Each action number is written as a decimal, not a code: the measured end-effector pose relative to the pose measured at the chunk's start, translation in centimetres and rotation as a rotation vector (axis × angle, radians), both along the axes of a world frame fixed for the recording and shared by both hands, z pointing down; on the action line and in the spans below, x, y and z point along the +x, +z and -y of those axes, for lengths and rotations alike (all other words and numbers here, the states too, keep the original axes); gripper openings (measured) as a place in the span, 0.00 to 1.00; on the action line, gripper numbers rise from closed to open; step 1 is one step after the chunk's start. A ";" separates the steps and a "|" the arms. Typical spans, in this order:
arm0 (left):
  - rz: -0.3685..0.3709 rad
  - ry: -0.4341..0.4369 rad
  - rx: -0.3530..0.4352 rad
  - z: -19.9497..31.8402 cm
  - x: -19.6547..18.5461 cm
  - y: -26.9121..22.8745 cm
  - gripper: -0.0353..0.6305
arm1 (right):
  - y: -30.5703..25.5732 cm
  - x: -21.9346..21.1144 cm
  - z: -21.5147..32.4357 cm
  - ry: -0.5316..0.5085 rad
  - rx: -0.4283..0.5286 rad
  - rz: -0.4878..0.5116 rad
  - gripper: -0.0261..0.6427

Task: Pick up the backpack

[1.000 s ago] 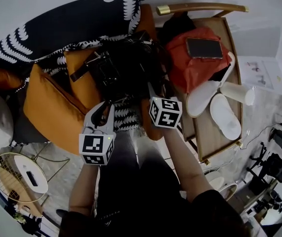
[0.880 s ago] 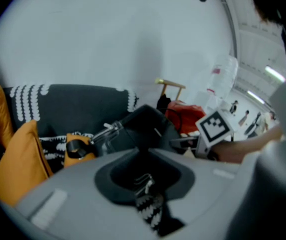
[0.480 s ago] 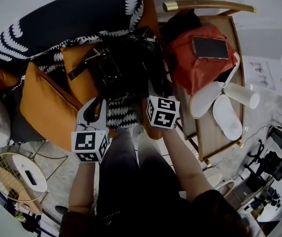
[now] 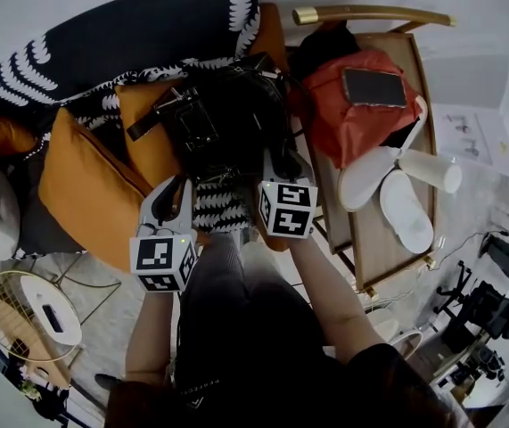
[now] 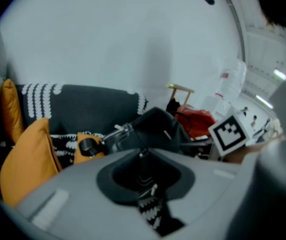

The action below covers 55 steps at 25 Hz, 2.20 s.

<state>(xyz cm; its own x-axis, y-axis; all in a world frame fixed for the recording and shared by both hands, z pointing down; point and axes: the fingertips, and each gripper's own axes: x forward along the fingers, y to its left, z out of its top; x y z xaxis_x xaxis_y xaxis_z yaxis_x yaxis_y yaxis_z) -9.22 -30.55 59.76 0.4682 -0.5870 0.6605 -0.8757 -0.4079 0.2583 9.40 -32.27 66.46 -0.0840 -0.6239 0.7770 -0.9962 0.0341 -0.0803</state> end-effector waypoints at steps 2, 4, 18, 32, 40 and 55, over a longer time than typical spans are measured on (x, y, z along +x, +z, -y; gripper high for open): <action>-0.001 -0.012 0.004 -0.3 -0.1 -0.3 0.13 | -0.5 -0.4 -0.1 -0.018 0.005 0.009 0.16; 0.000 -0.017 0.008 -0.8 -0.1 -0.7 0.13 | -1.1 -0.9 -0.3 -0.032 0.011 0.024 0.15; -0.004 -0.077 0.066 -4.2 -0.2 -4.0 0.13 | -6.2 -3.8 -2.3 -0.083 0.059 0.162 0.10; -0.001 -0.149 0.130 -8.0 -2.5 -8.1 0.13 | -10.7 -6.5 -4.6 -0.155 0.064 0.239 0.06; 0.008 -0.213 0.193 -8.6 -4.9 -11.3 0.13 | -13.8 -7.5 -5.9 -0.190 0.060 0.278 0.06; -0.033 -0.228 0.271 -9.9 -4.5 -16.1 0.13 | -22.0 -8.2 -8.8 -0.298 0.145 0.317 0.06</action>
<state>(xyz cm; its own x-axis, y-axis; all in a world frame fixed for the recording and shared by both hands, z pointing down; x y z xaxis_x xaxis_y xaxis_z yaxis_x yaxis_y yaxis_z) -13.74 -20.63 43.65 0.3236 -0.8309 0.4526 -0.9451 -0.2607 0.1972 1.16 -23.49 44.49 -0.4956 -0.6373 0.5902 -0.8684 0.3489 -0.3525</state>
